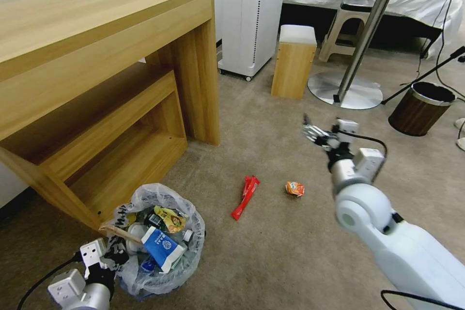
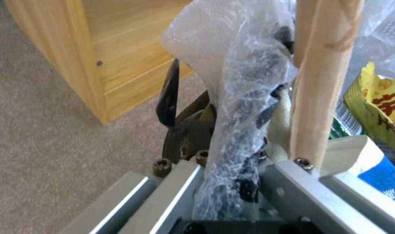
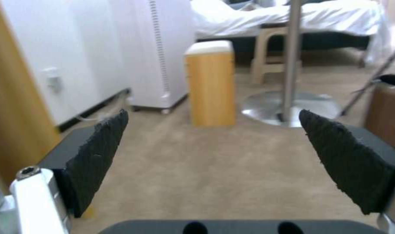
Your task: Pick up the trash bin and place the garbage on the floor into it.
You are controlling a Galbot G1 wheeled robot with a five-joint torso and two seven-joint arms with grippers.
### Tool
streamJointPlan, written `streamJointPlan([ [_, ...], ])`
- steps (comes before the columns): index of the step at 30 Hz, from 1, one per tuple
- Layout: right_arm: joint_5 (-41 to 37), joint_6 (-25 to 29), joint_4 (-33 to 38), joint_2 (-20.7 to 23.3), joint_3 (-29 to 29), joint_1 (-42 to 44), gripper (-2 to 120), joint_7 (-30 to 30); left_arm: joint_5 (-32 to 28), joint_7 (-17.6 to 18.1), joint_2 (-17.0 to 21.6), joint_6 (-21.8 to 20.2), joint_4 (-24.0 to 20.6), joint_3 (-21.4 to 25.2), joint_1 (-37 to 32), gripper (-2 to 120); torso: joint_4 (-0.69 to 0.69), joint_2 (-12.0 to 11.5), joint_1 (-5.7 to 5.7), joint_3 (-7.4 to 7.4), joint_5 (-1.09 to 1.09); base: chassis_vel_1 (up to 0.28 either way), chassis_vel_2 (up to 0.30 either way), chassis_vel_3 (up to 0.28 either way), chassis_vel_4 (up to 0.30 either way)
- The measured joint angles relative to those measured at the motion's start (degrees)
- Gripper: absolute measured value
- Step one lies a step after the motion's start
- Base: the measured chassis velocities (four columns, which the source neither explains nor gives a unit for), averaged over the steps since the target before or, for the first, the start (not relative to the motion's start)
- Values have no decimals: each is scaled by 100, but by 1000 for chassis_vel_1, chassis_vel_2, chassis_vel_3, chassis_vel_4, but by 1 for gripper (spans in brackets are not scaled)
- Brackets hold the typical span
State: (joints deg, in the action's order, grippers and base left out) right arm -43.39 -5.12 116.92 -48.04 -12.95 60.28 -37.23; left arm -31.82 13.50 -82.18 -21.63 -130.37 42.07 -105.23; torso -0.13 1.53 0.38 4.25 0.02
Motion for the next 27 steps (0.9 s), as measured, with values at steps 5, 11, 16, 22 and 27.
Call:
streamJointPlan([
  [5,438,362,40,-113,-411,673,100,113,-78,-1,141,4,0,-16,1,0,0,0,0,0,-2,0,0,0,0],
  [11,751,612,108,-256,-749,1271,100,298,-219,18,311,5,0,0,34,0,0,0,0,0,-2,0,0,0,0],
  [16,894,738,103,-335,-891,1465,100,382,-266,28,368,2,-26,0,29,0,0,0,0,0,-2,0,0,0,0],
  [22,982,793,90,-381,-904,1538,100,414,-285,30,388,1,-46,6,13,0,1,0,0,0,-3,0,0,0,0],
  [27,1013,803,90,-407,-881,1566,100,435,-298,26,399,19,-48,30,-22,0,1,0,0,-1,-2,-29,28,42,-38],
])
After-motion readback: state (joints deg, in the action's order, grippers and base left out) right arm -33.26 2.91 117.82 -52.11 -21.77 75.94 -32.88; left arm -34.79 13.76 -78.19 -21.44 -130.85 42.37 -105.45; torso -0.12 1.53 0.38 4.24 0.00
